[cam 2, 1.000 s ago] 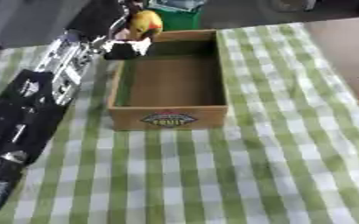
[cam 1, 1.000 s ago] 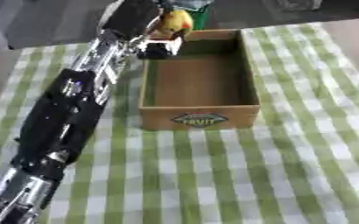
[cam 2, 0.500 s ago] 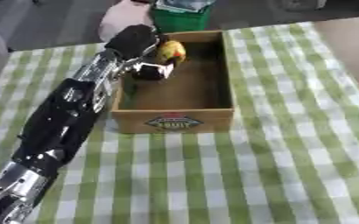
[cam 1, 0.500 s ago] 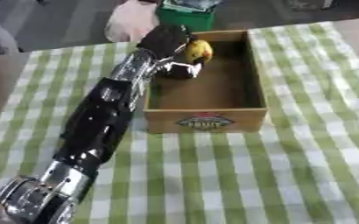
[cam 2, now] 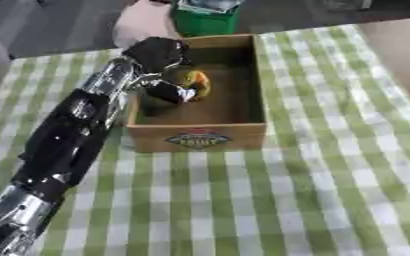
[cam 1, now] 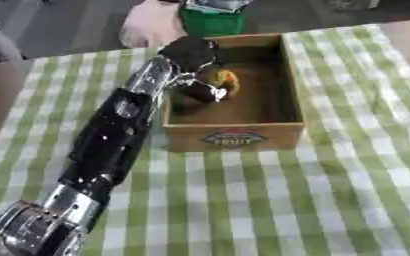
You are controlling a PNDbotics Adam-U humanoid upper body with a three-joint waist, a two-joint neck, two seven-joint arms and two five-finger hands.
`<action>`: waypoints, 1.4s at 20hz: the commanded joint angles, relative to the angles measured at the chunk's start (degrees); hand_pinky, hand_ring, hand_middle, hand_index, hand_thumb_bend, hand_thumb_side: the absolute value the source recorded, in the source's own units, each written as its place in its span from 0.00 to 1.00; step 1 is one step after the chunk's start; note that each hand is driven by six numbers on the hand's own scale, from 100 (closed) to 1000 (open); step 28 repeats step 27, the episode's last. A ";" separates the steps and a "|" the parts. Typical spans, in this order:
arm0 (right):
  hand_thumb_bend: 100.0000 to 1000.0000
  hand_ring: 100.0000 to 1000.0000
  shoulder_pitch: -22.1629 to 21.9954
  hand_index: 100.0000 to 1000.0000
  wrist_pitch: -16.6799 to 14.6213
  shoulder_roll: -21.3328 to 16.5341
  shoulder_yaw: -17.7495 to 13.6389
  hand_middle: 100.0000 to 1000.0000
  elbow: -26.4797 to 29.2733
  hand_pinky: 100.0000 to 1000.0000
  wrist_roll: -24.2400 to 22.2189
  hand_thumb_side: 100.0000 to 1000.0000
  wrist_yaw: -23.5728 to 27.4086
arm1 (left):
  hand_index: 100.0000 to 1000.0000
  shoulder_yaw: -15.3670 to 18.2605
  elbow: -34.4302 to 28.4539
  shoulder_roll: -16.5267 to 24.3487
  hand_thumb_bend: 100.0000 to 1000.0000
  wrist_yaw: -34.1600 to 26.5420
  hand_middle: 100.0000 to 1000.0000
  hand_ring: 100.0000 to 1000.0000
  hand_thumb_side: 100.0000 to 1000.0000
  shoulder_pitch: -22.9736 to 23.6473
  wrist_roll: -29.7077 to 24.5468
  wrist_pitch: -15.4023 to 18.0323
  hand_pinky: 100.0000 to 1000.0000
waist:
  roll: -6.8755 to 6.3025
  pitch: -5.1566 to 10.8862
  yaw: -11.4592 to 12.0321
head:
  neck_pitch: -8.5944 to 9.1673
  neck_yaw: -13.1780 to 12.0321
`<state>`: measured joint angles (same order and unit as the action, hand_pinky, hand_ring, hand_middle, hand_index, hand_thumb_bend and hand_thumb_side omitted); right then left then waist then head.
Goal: Pick up objects on the table and place them in the box.
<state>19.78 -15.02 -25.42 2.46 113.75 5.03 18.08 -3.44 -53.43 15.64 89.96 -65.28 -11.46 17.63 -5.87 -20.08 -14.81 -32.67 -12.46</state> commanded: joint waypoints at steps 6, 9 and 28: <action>0.00 0.63 0.01 0.76 0.02 -0.35 -0.72 0.61 0.84 0.55 0.42 0.55 -0.07 | 0.88 0.07 -3.44 1.38 0.67 3.96 0.74 0.81 0.87 0.05 2.92 -1.71 0.62 | 0.66 1.74 0.49 | -0.65 1.73; 0.00 0.63 -0.55 0.76 0.00 -0.32 -1.15 0.61 0.84 0.55 0.88 0.55 -0.28 | 0.86 1.21 -7.82 0.93 0.50 -0.69 0.67 0.74 0.96 1.17 10.44 -6.13 0.59 | 0.77 2.00 1.32 | -1.08 3.01; 0.00 0.63 -4.59 0.76 -2.17 -0.41 -5.34 0.61 0.84 0.54 5.99 0.55 -2.66 | 0.78 7.49 -44.18 18.64 0.17 -54.46 0.46 0.53 0.82 22.40 44.78 -18.38 0.44 | 2.89 4.30 8.92 | -2.30 9.93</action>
